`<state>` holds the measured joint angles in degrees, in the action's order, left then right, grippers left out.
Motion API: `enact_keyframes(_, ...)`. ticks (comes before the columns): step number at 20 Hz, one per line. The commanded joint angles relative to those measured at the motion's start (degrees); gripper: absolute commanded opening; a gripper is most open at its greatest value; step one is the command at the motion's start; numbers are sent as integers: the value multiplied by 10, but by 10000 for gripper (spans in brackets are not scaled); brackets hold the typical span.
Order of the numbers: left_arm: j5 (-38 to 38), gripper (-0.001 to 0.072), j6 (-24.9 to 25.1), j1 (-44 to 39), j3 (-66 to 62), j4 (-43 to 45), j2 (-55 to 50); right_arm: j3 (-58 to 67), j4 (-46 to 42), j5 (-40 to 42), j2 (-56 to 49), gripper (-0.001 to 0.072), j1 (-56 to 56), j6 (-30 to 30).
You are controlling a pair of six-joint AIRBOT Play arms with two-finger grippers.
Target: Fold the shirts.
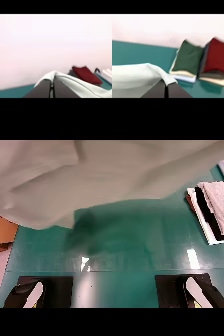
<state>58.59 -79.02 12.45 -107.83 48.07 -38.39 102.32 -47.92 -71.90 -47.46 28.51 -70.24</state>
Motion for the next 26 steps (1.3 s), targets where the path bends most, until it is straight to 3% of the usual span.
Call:
enact_keyframes(1,10,23,-31,0,-84,8,8,102,-1,-36,-7,21,53,-20)
enact_keyframes(4,49,23,-37,0,-75,14,-19,150,-1,-82,-58,20,24,-35)
enact_keyframes(7,91,23,-41,0,-12,11,-75,116,-17,-98,-115,20,-42,-40)
enact_keyframes(12,120,23,-30,0,154,9,-227,-14,-211,-117,-230,20,-156,-69)
enact_keyframes(16,94,24,7,-36,250,12,-387,-86,-215,-94,-343,20,-167,-69)
enact_keyframes(18,39,24,32,-71,253,12,-464,-86,-199,-76,-398,20,-167,-69)
enact_keyframes(21,-45,24,28,-85,226,10,-530,-29,-176,-55,-469,20,-167,-69)
enact_keyframes(23,-40,24,28,-75,203,12,-542,19,-176,-57,-496,20,-162,-69)
enact_keyframes(26,49,25,30,-57,198,25,-541,39,-187,-76,-499,20,-150,-66)
